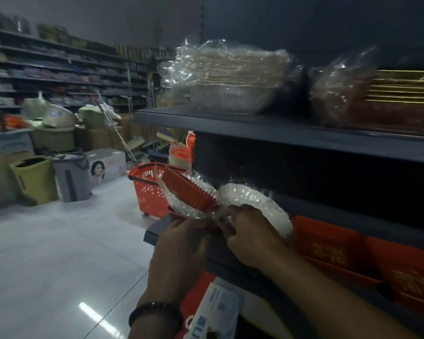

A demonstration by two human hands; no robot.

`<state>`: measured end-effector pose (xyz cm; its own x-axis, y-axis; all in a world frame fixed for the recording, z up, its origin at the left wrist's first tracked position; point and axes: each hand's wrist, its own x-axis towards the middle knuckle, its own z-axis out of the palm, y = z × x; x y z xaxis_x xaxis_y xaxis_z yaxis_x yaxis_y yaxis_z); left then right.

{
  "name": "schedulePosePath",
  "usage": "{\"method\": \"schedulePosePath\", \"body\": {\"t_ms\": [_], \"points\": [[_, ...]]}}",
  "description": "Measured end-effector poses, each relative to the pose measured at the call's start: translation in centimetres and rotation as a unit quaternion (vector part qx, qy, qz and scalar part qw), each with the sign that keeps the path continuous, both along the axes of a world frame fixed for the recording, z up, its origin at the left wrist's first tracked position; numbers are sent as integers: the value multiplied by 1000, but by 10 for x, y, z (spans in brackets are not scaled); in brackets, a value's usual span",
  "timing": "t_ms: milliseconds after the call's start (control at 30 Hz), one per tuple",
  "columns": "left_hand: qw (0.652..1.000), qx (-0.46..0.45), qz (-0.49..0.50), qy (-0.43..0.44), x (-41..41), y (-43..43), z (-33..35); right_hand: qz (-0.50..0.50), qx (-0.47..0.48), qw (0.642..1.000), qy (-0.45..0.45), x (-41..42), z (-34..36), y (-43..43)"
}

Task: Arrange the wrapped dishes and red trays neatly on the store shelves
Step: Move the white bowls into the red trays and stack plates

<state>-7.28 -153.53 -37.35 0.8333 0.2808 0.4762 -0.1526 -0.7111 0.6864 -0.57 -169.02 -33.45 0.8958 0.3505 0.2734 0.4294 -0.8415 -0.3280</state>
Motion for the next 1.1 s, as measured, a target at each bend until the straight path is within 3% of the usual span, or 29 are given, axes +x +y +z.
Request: {"method": "schedulePosePath", "body": {"t_ms": [400, 633, 900, 1100], "points": [[995, -26, 83, 51, 11, 37, -16, -43, -23, 998, -39, 94, -11, 77], [993, -50, 94, 54, 11, 48, -19, -51, 103, 993, -32, 100, -22, 89], [991, -69, 104, 55, 4, 54, -15, -18, 156, 986, -62, 78, -10, 97], [977, -180, 115, 10, -4, 67, -3, 86, 189, 975, -73, 40, -4, 76]]}}
